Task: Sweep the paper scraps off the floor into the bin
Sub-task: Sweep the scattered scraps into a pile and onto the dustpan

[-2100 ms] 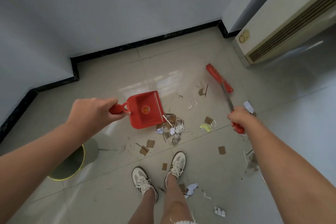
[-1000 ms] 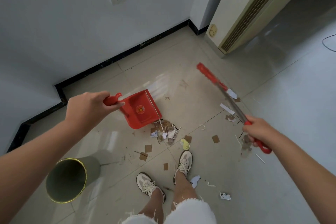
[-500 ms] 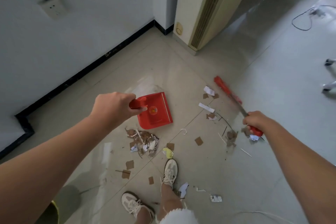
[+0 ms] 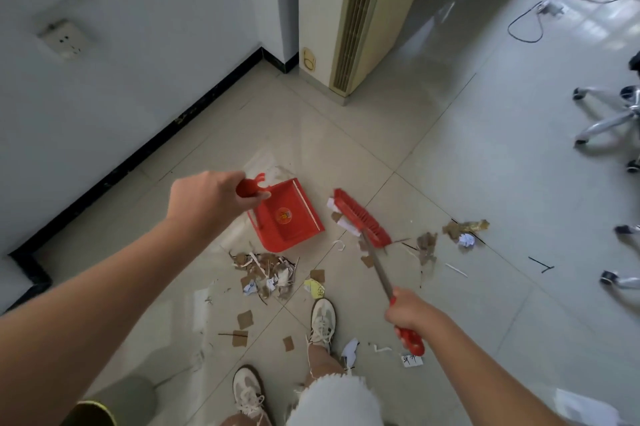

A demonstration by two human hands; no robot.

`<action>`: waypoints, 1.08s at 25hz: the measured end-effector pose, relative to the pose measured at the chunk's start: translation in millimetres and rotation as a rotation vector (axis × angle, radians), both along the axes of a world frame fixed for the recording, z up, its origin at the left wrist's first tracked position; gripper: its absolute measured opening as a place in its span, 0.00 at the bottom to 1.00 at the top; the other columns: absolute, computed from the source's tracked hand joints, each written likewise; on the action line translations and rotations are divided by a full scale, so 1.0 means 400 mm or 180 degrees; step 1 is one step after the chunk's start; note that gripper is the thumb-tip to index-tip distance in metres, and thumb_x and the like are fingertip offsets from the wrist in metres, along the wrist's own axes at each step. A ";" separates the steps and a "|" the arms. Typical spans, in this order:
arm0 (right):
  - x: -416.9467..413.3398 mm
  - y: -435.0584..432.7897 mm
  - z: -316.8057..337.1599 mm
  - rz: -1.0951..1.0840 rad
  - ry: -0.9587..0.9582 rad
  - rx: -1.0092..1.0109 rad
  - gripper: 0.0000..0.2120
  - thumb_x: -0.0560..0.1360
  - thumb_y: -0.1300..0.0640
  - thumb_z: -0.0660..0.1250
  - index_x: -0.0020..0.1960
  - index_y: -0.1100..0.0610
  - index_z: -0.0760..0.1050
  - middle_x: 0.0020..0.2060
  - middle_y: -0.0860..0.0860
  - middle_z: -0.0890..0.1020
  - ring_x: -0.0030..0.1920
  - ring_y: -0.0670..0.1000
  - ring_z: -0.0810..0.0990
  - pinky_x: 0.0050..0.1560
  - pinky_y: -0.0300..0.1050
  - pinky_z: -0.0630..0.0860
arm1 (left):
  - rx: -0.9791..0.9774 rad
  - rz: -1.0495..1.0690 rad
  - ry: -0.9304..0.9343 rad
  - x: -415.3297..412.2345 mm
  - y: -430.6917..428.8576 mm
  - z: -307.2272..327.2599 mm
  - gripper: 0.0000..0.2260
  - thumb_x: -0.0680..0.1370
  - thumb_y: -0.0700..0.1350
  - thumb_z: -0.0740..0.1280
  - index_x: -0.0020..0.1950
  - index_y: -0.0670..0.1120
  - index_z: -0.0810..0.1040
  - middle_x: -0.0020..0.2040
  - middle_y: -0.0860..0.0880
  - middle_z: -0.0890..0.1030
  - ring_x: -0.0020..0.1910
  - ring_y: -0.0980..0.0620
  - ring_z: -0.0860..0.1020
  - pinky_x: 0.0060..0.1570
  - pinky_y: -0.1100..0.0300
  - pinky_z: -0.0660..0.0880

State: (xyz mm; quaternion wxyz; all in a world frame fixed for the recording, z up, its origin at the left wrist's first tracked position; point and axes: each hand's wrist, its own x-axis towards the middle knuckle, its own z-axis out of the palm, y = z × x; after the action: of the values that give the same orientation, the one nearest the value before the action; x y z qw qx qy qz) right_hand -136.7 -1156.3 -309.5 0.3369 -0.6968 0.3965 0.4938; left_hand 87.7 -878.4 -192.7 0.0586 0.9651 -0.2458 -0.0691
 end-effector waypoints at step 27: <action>-0.515 -0.033 0.305 -0.2619 -0.1255 -0.0722 0.12 0.70 0.73 0.58 0.48 0.61 0.73 0.20 0.54 0.66 0.19 0.50 0.63 0.22 0.36 0.63 | -0.0216 -0.1106 -0.0001 -0.399 -0.029 0.067 0.22 0.73 0.64 0.67 0.30 0.49 0.70 0.21 0.56 0.67 0.19 0.56 0.66 0.18 0.66 0.61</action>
State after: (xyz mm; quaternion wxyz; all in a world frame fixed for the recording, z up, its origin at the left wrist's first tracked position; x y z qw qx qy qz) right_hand -342.6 -1169.3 -187.7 0.4953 -0.5947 0.6196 0.1310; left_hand -71.9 -889.8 -165.8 0.0784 0.9056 -0.4110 -0.0697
